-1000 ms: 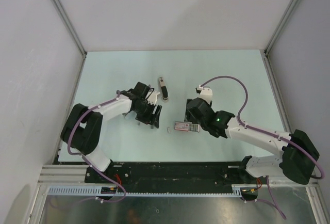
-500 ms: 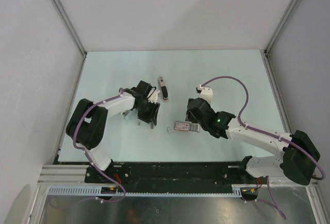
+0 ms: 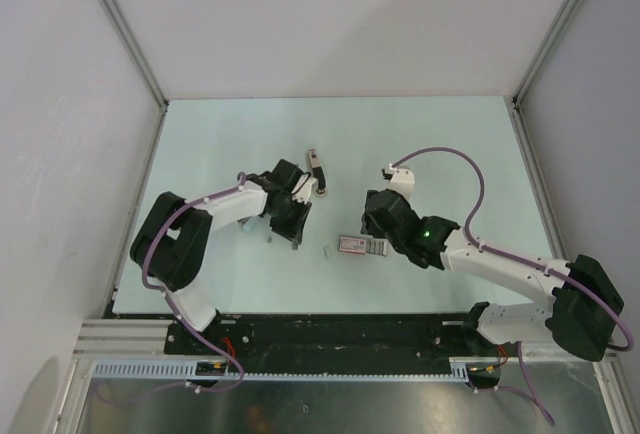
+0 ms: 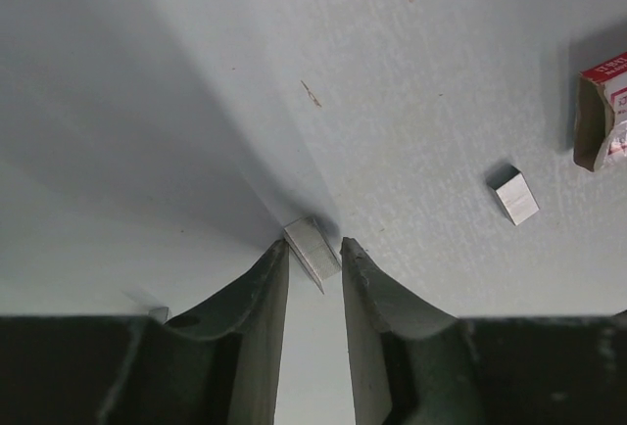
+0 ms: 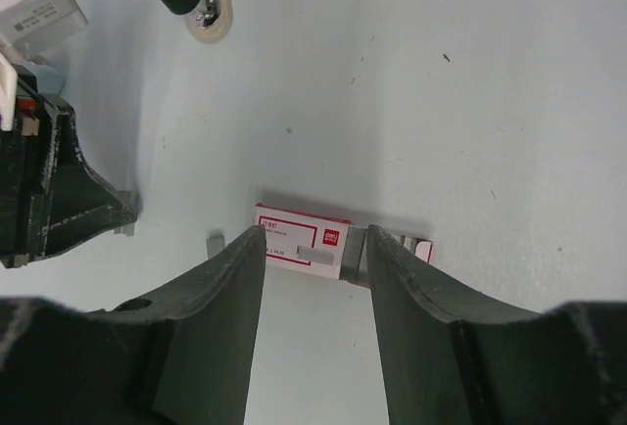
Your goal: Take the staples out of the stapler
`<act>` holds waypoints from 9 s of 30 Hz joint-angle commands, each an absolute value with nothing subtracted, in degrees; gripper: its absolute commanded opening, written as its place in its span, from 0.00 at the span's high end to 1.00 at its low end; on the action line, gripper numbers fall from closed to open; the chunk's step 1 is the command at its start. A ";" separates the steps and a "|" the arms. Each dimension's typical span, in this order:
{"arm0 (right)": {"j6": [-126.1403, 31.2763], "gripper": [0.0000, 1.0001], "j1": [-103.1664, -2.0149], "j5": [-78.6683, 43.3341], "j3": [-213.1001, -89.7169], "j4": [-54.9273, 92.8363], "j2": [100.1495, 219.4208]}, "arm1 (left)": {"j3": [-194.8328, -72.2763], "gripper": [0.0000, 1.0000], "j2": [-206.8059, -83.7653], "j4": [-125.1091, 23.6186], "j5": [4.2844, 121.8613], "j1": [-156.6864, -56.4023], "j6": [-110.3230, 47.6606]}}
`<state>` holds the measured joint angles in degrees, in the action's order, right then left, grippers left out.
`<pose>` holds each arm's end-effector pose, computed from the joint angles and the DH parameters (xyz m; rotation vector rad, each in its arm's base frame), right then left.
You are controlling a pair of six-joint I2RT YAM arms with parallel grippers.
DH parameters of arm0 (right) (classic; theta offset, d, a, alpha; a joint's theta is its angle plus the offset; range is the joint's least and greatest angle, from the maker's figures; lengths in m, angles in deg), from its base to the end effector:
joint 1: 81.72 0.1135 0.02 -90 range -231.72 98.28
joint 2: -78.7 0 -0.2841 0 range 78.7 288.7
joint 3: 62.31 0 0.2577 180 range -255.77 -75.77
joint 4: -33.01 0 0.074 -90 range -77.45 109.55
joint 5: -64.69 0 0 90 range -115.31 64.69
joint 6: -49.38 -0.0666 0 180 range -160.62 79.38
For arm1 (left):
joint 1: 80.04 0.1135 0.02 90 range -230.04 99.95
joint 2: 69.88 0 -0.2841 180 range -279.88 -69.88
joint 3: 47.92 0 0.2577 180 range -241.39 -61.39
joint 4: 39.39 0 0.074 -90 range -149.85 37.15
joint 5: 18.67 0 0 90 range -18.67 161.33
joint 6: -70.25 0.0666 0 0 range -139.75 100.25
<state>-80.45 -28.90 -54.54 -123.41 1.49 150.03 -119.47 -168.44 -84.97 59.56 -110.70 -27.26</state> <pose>0.1959 0.2044 0.2489 0.0064 2.2087 0.3156 0.2800 -0.1818 0.1446 0.6248 2.8233 -0.4264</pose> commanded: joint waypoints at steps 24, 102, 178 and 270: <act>-75.21 0.32 -36.80 -25.00 -123.17 17.96 140.42 | -139.50 0.86 -157.48 -85.89 24.71 -102.65 -31.52; -86.90 0.86 -38.30 -3.39 -127.04 48.58 144.25 | -133.61 0.34 -139.80 -62.85 6.11 -98.81 -57.64; -96.80 1.00 -26.70 -54.63 -140.66 -24.93 177.65 | -123.11 0.33 -141.80 -86.49 48.87 -100.87 -16.25; -92.06 0.61 -29.68 -50.82 -140.71 -22.77 177.95 | -123.33 0.34 -139.41 -86.46 49.45 -101.01 -16.08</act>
